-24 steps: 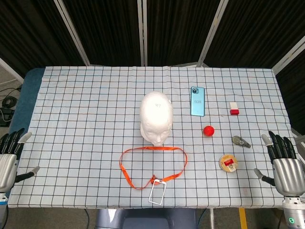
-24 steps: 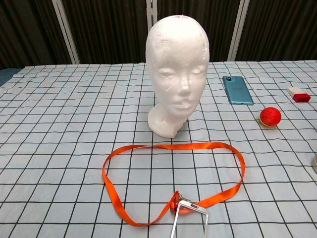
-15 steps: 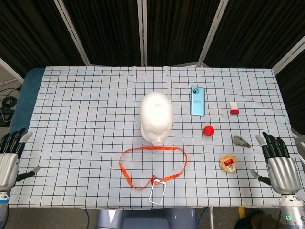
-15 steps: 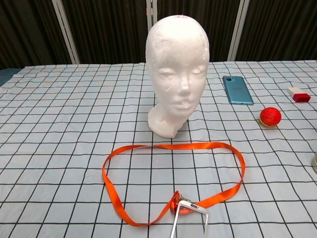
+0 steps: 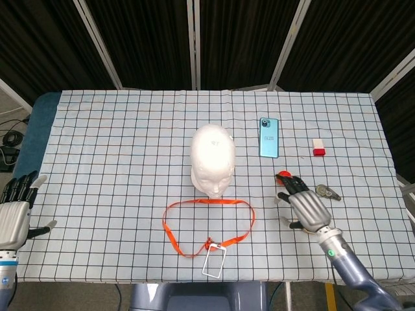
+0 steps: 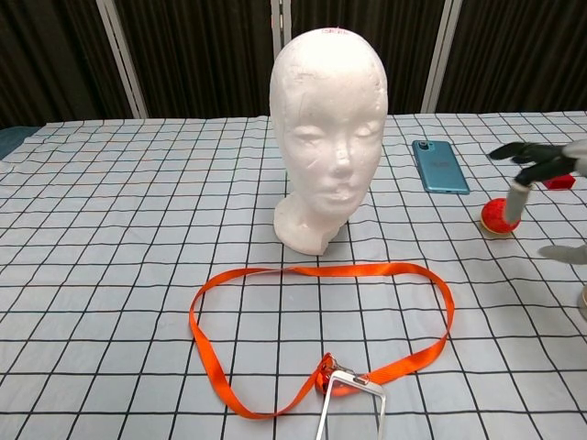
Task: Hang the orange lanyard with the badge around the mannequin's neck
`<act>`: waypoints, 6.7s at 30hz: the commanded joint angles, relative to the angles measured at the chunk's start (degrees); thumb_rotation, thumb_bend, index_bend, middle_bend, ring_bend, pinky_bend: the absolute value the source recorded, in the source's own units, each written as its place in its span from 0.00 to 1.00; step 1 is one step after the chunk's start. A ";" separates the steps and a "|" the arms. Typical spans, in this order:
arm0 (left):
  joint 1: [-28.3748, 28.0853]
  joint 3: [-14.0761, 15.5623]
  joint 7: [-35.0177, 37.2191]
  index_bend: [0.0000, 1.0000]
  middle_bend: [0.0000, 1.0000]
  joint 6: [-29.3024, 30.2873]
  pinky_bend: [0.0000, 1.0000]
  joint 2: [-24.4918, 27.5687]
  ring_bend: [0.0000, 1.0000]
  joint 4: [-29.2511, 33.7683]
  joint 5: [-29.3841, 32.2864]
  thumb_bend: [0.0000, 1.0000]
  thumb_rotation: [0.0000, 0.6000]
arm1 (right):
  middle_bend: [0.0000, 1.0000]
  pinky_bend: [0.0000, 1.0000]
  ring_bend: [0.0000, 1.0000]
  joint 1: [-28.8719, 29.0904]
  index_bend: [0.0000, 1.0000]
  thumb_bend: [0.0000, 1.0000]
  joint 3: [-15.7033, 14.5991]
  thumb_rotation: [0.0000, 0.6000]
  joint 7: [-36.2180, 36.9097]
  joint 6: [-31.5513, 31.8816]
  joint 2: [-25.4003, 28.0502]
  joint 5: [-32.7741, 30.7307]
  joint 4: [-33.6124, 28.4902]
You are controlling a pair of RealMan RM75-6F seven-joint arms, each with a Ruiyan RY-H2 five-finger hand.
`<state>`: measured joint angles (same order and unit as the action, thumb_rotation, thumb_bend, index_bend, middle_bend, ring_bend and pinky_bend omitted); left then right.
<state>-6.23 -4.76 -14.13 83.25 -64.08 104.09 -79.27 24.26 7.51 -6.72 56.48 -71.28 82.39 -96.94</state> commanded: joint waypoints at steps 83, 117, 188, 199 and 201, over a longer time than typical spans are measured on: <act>-27.00 -7.48 3.02 0.41 0.00 -33.77 0.00 -22.09 0.00 -15.74 12.98 0.19 1.00 | 0.00 0.00 0.00 12.60 0.72 0.46 1.80 1.00 -10.75 -3.55 -14.47 -16.83 7.47; -32.25 -4.21 1.83 0.45 0.00 -33.48 0.00 -37.67 0.00 -26.49 15.58 0.36 1.00 | 0.00 0.00 0.00 14.20 0.73 0.46 0.92 1.00 -7.46 -4.76 -13.65 -16.62 9.61; -30.93 -10.80 11.67 0.70 0.00 -14.38 0.00 -25.28 0.00 -8.82 -0.59 0.52 1.00 | 0.04 0.00 0.00 12.87 0.75 0.46 5.15 1.00 0.22 15.50 -2.16 5.51 -1.68; -38.00 -21.52 -2.50 0.71 0.00 -22.68 0.00 -19.95 0.00 -1.74 26.06 0.52 1.00 | 0.05 0.00 0.00 15.58 0.75 0.46 12.83 1.00 0.49 10.99 -1.34 -8.86 -4.75; -39.43 -22.76 -4.13 0.71 0.00 -22.94 0.00 -19.46 0.00 -1.41 29.59 0.52 1.00 | 0.05 0.00 0.00 16.15 0.76 0.46 14.29 1.00 1.17 10.30 -1.46 -11.59 -4.78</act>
<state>-42.53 -24.16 -13.96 62.23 -85.24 101.03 -55.71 39.50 19.89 -6.26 67.86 -72.64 73.56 -101.46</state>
